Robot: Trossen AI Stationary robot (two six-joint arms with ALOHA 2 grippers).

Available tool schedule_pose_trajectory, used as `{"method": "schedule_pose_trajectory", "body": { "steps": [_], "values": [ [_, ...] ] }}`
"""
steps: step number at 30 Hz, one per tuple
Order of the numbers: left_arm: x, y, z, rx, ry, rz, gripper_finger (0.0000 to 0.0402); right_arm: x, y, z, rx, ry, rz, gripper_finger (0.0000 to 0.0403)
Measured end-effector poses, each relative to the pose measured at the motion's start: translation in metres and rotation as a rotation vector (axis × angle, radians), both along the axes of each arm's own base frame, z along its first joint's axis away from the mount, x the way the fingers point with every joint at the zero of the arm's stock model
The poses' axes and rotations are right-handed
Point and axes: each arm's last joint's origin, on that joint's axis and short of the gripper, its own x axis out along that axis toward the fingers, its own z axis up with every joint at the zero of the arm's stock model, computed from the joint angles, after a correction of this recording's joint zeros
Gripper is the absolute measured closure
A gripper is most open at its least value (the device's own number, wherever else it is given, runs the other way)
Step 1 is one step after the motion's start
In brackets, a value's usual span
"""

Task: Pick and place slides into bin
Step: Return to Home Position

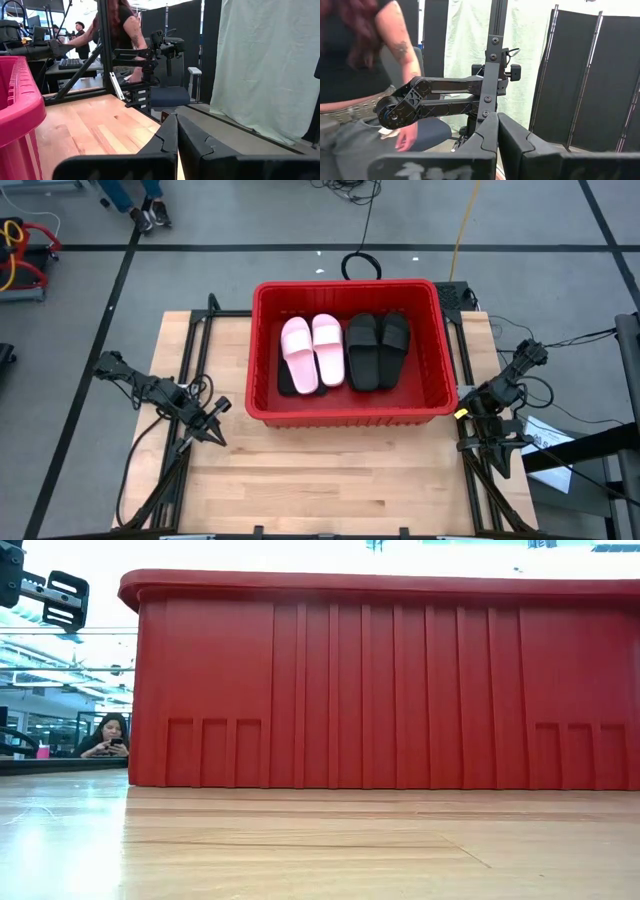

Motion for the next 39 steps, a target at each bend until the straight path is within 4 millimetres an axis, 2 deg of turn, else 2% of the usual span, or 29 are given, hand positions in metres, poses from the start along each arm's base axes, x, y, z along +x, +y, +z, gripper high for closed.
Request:
{"method": "schedule_pose_trajectory", "body": {
  "steps": [14, 27, 39],
  "values": [
    [0.0, 0.0, 0.0, 0.0, 0.0, 0.0, 0.0374, 0.0, 0.0, 0.0, 0.0, 0.0, 0.0, 0.0403],
    [0.0, 0.0, 0.0, 0.0, 0.0, 0.0, 0.04, 0.0, 0.0, -0.0001, 0.0, 0.001, 0.0, 0.0403],
    [0.0, 0.0, 0.0, 0.0, 0.0, 0.0, 0.0374, 0.0, 0.0, -0.0001, 0.0, 0.0, 0.0, 0.0403]
  ]
}}
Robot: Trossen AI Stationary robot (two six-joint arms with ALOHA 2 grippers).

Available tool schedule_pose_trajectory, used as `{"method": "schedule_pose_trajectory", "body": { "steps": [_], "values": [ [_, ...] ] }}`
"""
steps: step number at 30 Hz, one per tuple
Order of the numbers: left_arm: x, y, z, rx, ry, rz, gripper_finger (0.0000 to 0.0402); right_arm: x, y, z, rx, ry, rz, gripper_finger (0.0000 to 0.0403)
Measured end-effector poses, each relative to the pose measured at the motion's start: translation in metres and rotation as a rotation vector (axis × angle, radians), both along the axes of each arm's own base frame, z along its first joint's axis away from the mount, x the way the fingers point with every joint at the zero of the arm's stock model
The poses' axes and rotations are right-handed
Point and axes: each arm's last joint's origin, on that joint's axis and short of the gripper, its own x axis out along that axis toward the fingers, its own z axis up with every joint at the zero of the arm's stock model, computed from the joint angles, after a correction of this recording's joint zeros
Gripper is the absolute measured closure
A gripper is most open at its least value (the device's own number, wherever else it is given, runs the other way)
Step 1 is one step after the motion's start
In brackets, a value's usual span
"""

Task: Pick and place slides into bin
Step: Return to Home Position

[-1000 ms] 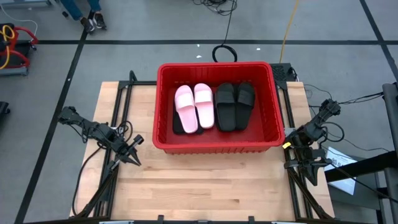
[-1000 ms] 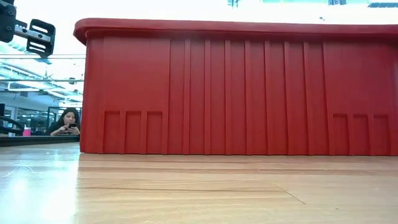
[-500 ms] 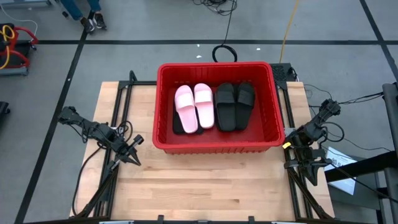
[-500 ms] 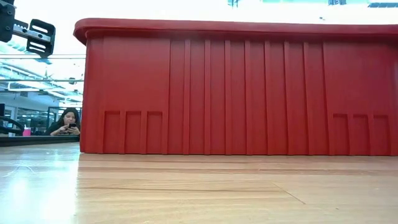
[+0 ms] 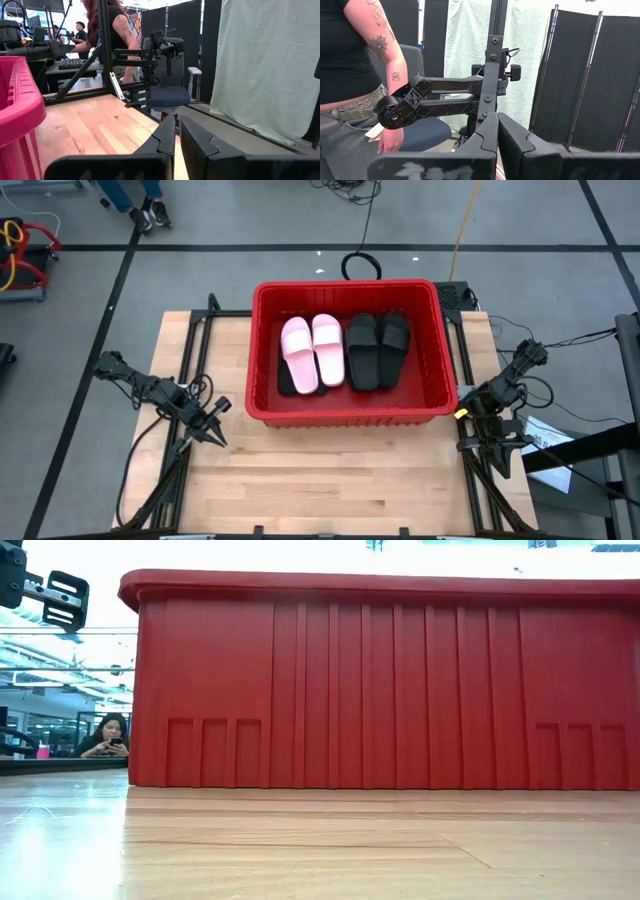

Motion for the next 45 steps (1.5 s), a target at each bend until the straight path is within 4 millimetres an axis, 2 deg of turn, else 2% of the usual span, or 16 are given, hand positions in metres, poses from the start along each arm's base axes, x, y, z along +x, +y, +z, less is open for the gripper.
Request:
{"method": "schedule_pose_trajectory", "body": {
  "steps": [13, 24, 37, 45],
  "values": [
    [0.0, 0.0, 0.0, 0.0, 0.0, 0.0, 0.04, 0.0, 0.0, 0.0, 0.0, 0.0, 0.0, 0.0403],
    [0.0, 0.0, 0.0, 0.0, 0.0, 0.0, 0.0374, 0.0, 0.0, 0.0, 0.0, 0.0, 0.0, 0.0403],
    [0.0, 0.0, 0.0, 0.0, 0.0, 0.0, 0.04, 0.0, 0.0, 0.0, 0.0, 0.0, 0.0, 0.0403],
    [0.0, 0.0, 0.0, 0.0, 0.0, 0.0, 0.0381, 0.0, 0.0, 0.0001, 0.0, 0.0, 0.0, 0.0403]
  ]
}}
